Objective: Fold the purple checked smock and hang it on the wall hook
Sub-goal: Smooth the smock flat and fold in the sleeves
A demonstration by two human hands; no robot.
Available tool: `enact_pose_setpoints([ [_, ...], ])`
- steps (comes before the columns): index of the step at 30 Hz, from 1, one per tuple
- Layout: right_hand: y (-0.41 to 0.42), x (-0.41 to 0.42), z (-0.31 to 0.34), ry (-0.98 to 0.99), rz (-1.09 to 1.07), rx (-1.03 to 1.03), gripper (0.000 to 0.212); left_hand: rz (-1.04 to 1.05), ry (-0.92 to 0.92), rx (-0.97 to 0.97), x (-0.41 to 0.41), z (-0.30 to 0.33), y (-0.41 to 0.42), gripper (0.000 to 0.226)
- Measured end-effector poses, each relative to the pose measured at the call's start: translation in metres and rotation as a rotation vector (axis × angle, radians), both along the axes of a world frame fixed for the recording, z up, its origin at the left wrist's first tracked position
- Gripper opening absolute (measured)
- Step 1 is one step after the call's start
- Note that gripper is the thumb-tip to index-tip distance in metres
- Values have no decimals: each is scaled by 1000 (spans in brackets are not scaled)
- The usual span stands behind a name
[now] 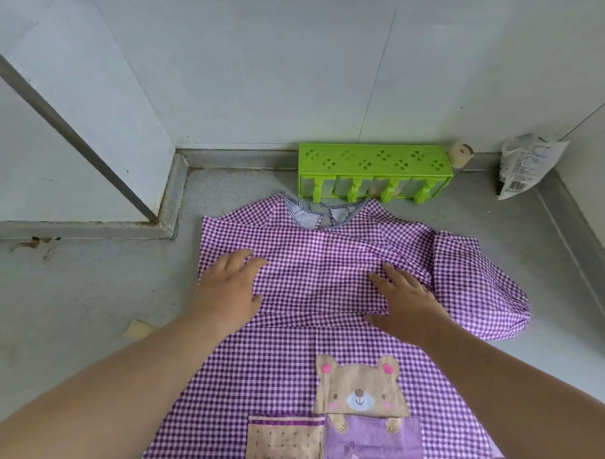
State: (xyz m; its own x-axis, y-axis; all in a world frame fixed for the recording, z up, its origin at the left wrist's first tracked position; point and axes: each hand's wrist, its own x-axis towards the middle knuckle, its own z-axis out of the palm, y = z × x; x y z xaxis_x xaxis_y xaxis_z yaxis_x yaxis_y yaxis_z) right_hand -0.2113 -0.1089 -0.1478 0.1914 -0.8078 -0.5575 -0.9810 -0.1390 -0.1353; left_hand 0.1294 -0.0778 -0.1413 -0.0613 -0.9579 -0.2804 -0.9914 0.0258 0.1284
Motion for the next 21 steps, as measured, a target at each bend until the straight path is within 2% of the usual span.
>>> enact_pose_setpoints([
  [2,3,-12,4,-29,-80,-153,74,-258,8,146,-28,-1,-3,71],
  [3,6,-18,6,-45,-141,-235,63,-319,4,226,-41,-2,-4,70],
  [5,12,-37,9,-63,-291,-369,46,-380,-40,332,-67,-4,-6,68],
  [8,20,-73,10,-62,-566,-457,37,-404,-178,377,-96,-6,-10,66],
  [11,27,-106,13,-44,-896,-369,45,-406,-265,391,-109,-7,-14,71],
  [14,34,-134,1,-110,-1221,-211,57,-399,-310,410,-118,-4,-17,74],
  [18,39,-155,-6,-205,-1430,-149,91,-370,-348,439,-130,-2,-18,86],
  [21,30,-164,-6,-363,-1598,-111,96,-360,-359,455,-133,-3,-17,94],
])
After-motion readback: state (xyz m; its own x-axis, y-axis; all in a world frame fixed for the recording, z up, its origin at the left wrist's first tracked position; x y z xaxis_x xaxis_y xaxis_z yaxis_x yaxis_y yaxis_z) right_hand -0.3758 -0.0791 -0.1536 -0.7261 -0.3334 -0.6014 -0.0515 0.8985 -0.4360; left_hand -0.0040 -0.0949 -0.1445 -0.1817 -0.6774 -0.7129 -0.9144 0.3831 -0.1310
